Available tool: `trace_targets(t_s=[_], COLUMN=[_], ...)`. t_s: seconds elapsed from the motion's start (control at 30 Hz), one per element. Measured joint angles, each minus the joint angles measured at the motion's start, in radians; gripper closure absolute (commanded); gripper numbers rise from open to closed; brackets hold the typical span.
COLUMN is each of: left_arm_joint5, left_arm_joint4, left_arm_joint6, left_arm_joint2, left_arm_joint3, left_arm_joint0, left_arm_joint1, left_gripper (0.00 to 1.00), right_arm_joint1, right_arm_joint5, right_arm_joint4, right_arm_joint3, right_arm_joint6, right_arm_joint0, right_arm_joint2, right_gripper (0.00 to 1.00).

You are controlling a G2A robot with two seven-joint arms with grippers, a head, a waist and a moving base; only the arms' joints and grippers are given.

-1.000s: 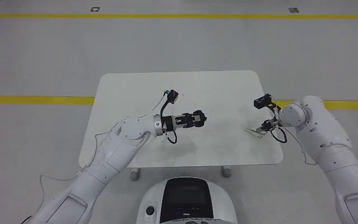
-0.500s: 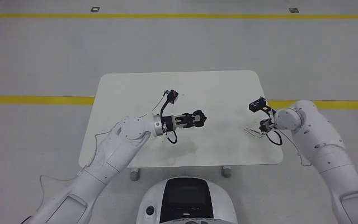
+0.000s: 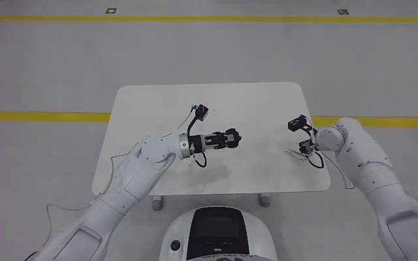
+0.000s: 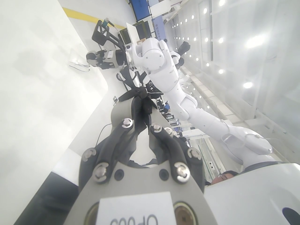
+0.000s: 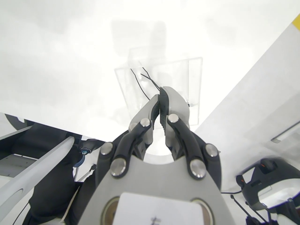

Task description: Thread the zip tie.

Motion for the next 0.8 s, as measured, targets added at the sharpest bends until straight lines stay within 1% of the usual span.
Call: trace_targets(t_s=[0.07, 0.4, 0.5, 0.7, 0.8], left_arm_joint5=[0.000, 0.000, 0.000, 0.000, 0.000], left_arm_joint4=[0.000, 0.000, 0.000, 0.000, 0.000], left_arm_joint6=[0.000, 0.000, 0.000, 0.000, 0.000], left_arm_joint2=[0.000, 0.000, 0.000, 0.000, 0.000], left_arm_joint3=[0.000, 0.000, 0.000, 0.000, 0.000], left_arm_joint0=[0.000, 0.000, 0.000, 0.000, 0.000], left_arm_joint1=[0.000, 0.000, 0.000, 0.000, 0.000], left_gripper=[1.00, 1.00, 1.00, 1.00, 1.00], right_arm_joint1=[-0.009, -0.049, -0.060, -0.077, -0.084], right_arm_joint5=[-0.001, -0.006, -0.002, -0.006, -0.010], right_arm_joint4=[0.000, -0.020, -0.025, -0.030, -0.033], right_arm_joint3=[0.022, 0.110, 0.134, 0.172, 0.191], right_arm_joint6=[-0.011, -0.044, -0.050, -0.056, -0.059], right_arm_joint0=[0.011, 0.057, 0.067, 0.084, 0.093], right_arm_joint2=[-0.015, -0.077, -0.089, -0.109, -0.116], right_gripper=[0.89, 0.87, 0.87, 0.84, 0.85])
